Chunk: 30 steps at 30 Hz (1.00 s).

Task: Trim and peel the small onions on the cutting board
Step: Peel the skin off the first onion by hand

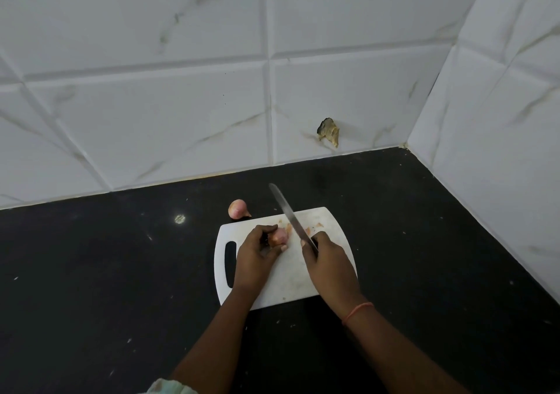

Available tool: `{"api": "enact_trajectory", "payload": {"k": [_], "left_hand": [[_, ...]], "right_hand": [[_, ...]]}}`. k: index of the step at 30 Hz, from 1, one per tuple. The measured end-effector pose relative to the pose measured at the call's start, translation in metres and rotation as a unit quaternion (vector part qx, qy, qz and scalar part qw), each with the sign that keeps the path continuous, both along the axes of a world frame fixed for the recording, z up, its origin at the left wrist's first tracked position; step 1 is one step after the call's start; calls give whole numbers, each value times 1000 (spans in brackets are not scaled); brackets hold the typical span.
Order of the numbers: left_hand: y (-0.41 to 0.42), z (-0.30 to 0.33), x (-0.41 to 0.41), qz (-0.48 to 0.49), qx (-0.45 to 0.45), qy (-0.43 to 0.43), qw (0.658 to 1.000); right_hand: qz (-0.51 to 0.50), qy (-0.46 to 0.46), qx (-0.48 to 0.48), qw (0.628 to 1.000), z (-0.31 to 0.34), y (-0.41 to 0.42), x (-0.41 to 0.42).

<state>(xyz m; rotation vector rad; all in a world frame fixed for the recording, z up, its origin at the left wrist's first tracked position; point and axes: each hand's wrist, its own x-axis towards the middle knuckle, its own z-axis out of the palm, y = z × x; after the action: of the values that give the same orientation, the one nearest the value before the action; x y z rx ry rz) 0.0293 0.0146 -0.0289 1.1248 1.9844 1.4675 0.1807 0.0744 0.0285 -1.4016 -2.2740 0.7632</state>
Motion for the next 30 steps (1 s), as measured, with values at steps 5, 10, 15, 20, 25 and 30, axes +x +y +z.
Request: {"api": "enact_trajectory", "payload": {"k": [5,10,15,20,25,30], "left_hand": [[1,0,0,1,-3,15,1000],[1,-1,0,4,-5,11,1000],[1,1,1,4,-10,11,1000],[3,3,5,3,1,10,1000],[3,2,4,8,7,-2,1000],[3,2,4,8,10,-3,1000]], "right_hand": [[23,-27,-14,999,-2,-9,-5],[44,-74,-34,996,3,-3,-8],[63,-95,-48,992,10,2,-9],[60,-134,-35,989,13,6,-18],[68,-147,-46,986,8,9,-18],[82,-171,-29,981,3,12,-22]]}}
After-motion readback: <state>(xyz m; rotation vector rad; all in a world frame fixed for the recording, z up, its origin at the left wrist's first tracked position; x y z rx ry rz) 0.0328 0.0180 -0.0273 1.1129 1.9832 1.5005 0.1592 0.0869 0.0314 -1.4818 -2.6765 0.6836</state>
